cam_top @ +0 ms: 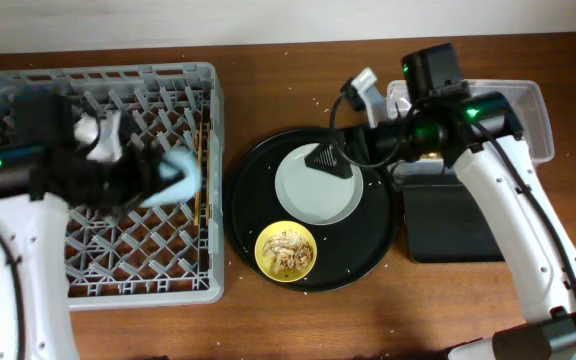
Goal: Sort waste into correct bins and load items into the dishwasher rack
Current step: 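Place the blue cup in the rack's front-left area with the left gripper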
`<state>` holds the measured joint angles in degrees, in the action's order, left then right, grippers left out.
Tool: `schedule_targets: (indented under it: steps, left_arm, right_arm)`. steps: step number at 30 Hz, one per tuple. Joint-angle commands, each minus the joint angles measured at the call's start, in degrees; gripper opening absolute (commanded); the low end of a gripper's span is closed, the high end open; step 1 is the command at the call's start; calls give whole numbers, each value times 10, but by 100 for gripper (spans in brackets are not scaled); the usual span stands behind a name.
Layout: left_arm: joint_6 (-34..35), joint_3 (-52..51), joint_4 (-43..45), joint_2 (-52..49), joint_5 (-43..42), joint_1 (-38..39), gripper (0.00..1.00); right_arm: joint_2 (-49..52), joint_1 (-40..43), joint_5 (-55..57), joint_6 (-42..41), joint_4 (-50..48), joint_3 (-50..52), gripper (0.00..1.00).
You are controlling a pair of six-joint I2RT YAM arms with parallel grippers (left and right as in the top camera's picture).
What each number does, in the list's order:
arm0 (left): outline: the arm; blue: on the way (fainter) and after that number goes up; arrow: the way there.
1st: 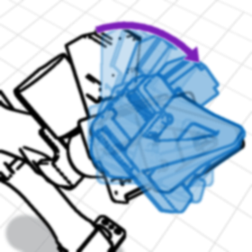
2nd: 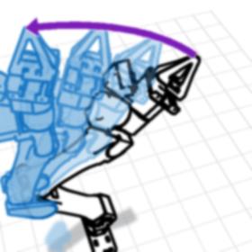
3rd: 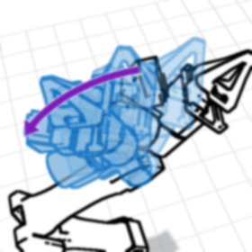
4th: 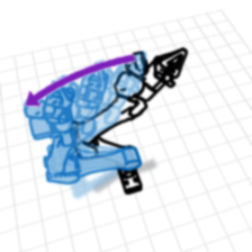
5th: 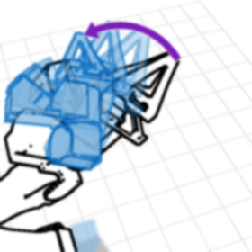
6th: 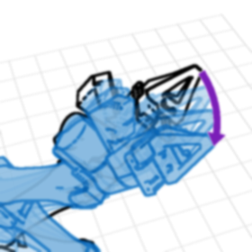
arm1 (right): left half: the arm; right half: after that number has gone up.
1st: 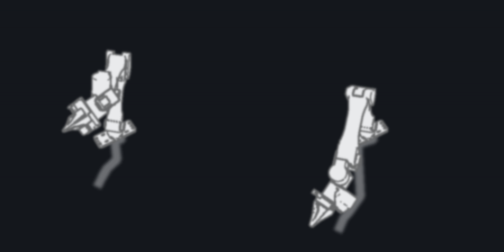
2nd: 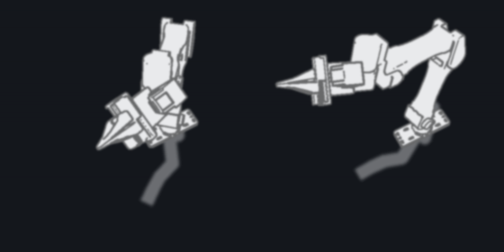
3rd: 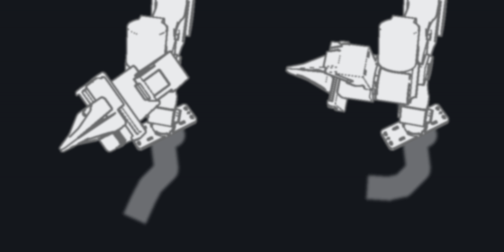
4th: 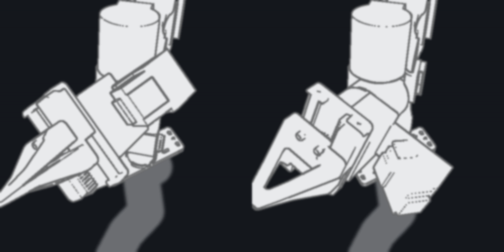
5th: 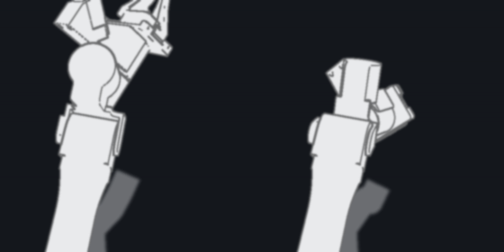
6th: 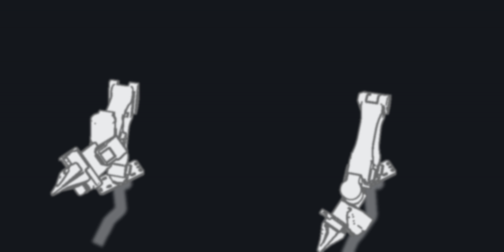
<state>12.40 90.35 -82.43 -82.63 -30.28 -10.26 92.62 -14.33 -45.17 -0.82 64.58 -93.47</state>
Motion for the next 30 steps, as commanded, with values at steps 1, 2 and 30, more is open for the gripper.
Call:
schedule_targets:
  steps: [1,2,30]
  left_arm:
    - [123,5,-59,32,321,-21,55]
    - [141,5,-76,32,357,-26,56]
    - [121,-331,166,31,212,-229,99]
  right_arm:
    - [-12,-24,115,-1,19,-2,99]
    - [-12,-28,114,-1,20,-2,98]
    - [-12,-29,114,-1,26,-2,98]
